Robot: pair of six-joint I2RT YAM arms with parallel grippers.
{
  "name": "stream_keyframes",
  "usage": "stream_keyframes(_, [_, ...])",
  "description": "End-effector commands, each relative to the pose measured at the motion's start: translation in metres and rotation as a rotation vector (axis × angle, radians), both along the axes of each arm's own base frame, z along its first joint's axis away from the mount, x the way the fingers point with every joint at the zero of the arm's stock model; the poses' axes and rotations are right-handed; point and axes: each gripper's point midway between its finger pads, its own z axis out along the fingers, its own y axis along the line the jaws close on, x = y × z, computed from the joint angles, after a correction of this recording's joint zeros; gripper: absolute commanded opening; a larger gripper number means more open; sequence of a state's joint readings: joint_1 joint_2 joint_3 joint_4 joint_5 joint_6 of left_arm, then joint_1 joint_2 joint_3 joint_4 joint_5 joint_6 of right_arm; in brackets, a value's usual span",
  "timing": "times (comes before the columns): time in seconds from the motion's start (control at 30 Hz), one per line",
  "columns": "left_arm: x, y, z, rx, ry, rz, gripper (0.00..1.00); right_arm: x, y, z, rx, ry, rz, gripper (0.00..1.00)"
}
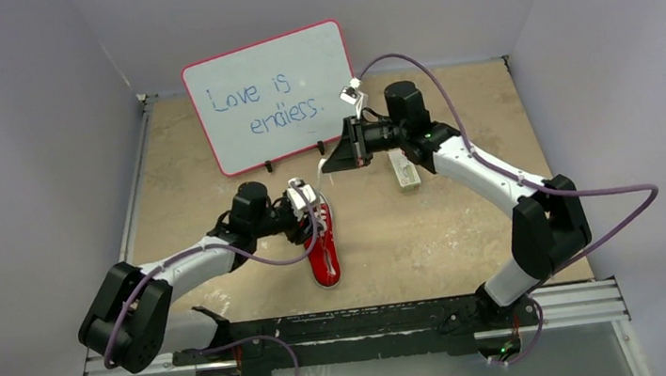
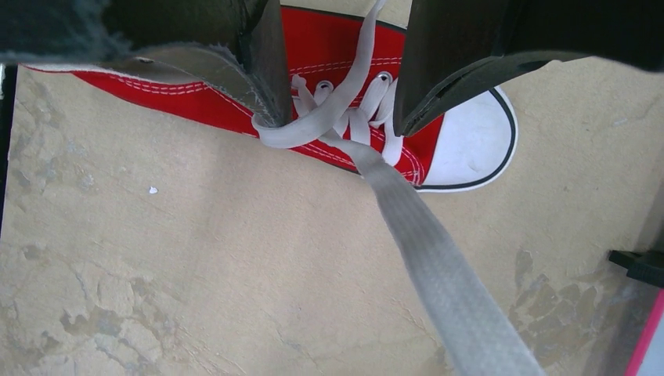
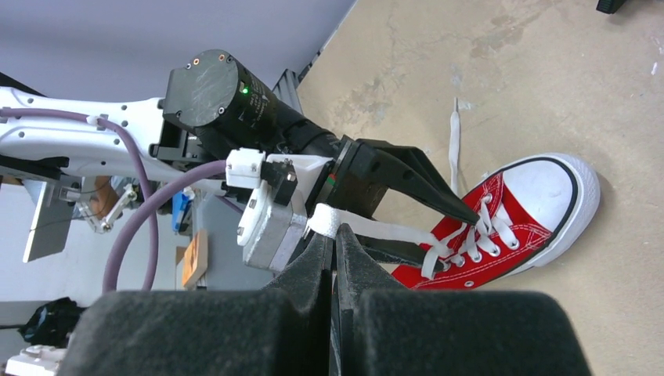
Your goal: Tie the shoes
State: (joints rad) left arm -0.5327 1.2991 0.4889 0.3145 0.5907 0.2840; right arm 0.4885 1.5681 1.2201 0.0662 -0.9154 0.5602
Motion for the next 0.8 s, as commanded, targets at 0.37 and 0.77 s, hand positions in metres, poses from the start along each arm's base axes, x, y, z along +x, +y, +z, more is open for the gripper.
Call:
stream_keyframes(0.37, [0.021,-0.014,0.025,-0.049,0.016,0.04,0.09,-0.015,-0.001,0.009,0.021,-0.034,0.034,0.0])
stream_keyframes(0.77, [-0.001,-0.012,0.026,-0.024,0.434,0.174,0.0,-0.035,0.029,-0.019,0.075,-0.352,0.04,0.0])
